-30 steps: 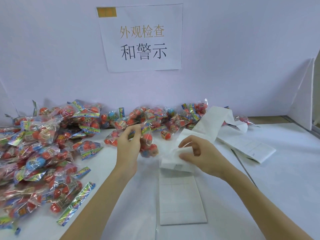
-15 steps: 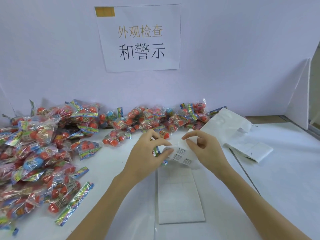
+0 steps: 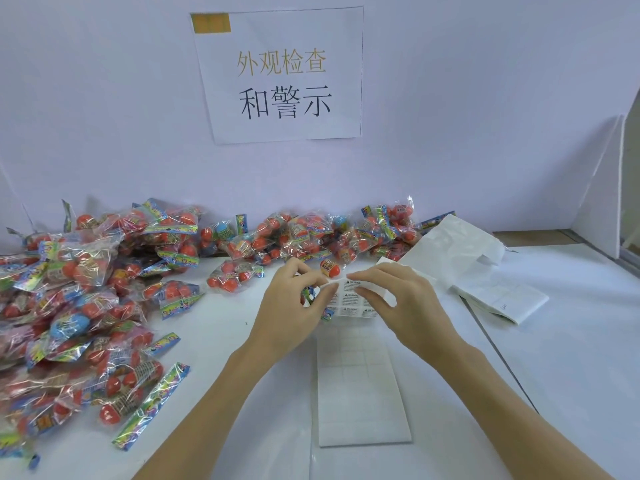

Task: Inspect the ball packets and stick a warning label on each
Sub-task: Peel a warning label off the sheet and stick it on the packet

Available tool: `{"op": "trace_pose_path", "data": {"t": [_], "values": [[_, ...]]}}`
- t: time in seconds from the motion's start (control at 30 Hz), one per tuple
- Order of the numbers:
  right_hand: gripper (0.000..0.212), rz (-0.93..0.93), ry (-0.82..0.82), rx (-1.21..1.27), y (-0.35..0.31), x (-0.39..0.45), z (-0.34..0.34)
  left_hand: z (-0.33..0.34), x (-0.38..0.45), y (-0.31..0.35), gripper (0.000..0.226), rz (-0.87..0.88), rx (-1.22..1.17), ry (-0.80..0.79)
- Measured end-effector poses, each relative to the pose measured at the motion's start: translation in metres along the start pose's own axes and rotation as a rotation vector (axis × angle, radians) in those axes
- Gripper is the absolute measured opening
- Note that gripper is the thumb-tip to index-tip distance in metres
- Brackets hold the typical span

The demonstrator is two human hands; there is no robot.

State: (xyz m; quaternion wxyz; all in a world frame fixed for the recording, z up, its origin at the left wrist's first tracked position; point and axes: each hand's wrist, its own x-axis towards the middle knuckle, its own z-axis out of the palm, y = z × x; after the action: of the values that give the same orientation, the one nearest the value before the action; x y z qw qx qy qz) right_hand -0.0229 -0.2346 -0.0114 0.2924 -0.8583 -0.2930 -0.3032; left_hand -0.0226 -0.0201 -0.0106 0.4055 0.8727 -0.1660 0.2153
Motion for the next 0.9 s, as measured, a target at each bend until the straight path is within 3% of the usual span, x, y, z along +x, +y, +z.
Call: {"op": "trace_pose_path", "data": {"t": [0.3, 0.53, 0.73, 0.83, 0.9], "values": [[0.034, -0.117, 0.123, -0.048, 0.0, -0.002, 0.0, 0.005, 0.001, -0.004, 0.027, -0.003, 0.031, -0.019], [0.014, -0.067, 0.021, 0.047, -0.006, 0.0, 0.003, 0.003, 0.003, -0.004, 0.023, -0.041, 0.0, -0.003], [0.013, 0.147, 0.296, 0.44, -0.02, 0.013, -0.01, -0.007, 0.006, 0.005, 0.039, -0.319, -0.302, 0.027], [0.024, 0.28, 0.334, 0.525, -0.015, 0.014, -0.015, -0.02, 0.012, 0.005, 0.027, -0.53, -0.605, 0.121], [0.026, 0.343, 0.318, 0.539, -0.011, 0.013, -0.015, -0.03, 0.014, 0.001, 0.033, -0.602, -0.762, 0.146]]}}
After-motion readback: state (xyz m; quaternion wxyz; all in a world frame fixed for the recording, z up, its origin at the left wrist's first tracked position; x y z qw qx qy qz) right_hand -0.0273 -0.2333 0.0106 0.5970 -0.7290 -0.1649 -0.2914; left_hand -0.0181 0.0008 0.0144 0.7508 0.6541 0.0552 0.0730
